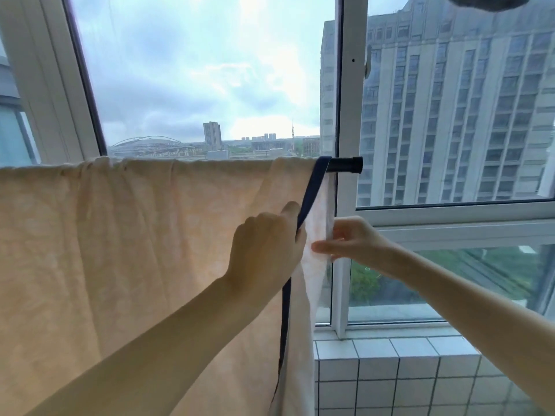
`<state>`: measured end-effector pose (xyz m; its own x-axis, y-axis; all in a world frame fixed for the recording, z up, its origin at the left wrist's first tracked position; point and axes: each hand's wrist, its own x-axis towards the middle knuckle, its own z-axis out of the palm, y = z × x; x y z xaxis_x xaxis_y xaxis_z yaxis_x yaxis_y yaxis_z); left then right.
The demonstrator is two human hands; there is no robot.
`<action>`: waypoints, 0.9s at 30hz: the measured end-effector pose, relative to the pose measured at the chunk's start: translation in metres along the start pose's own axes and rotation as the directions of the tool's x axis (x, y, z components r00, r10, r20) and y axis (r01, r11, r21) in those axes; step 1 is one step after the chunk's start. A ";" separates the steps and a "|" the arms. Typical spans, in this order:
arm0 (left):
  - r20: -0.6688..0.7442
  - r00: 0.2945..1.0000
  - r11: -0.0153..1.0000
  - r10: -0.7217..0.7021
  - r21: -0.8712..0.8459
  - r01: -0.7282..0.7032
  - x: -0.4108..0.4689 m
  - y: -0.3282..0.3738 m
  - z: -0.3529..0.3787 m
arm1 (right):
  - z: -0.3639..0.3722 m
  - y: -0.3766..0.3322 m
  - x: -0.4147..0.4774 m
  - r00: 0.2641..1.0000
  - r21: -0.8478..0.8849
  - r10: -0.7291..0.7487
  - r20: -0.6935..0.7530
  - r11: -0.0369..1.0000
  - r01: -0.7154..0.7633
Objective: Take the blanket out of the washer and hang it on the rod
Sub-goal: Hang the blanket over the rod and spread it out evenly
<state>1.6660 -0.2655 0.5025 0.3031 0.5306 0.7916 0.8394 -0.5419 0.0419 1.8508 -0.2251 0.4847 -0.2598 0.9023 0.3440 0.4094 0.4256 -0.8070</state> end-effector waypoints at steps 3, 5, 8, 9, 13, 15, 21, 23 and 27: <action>0.098 0.994 0.998 -0.051 0.031 0.048 -0.013 -0.003 0.003 | 0.005 0.017 -0.005 0.973 -0.037 0.085 0.215 0.996 -0.078; 0.130 0.989 0.997 -0.072 0.039 0.067 -0.019 -0.005 0.003 | 0.010 0.024 -0.008 0.940 -0.077 0.128 0.317 0.991 -0.109; 0.150 0.984 0.996 -0.095 0.020 0.093 -0.022 -0.006 0.005 | 0.015 0.030 -0.004 0.940 -0.187 0.162 0.300 0.976 -0.108; 0.151 0.984 0.995 -0.097 0.022 0.094 -0.022 -0.007 0.005 | 0.015 0.029 -0.002 0.954 -0.228 0.152 0.256 0.969 -0.093; 0.204 0.971 0.992 -0.122 0.041 0.116 -0.027 -0.012 0.013 | 0.010 0.014 0.009 0.999 -0.244 0.043 0.026 0.969 -0.035; 0.243 0.962 0.992 -0.126 0.016 0.126 -0.033 -0.013 0.016 | 0.004 0.002 0.015 0.995 -0.239 0.006 -0.095 0.971 -0.028; 0.269 0.953 0.988 -0.137 -0.033 0.151 -0.042 -0.020 0.018 | -0.008 -0.022 0.024 0.949 -0.229 -0.127 -0.289 0.972 0.060; 0.281 0.950 0.986 -0.138 -0.046 0.157 -0.045 -0.021 0.020 | -0.002 -0.013 0.021 0.967 -0.265 -0.089 -0.237 0.964 0.024; 0.312 0.941 0.986 -0.132 -0.056 0.157 -0.055 -0.021 0.027 | 0.016 0.013 0.004 0.992 -0.251 0.060 -0.108 0.964 -0.086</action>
<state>1.6436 -0.2661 0.4417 0.3151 0.7740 0.5492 0.8498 -0.4878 0.1999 1.8411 -0.2167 0.4680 -0.1390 0.9284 0.3446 0.6369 0.3503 -0.6868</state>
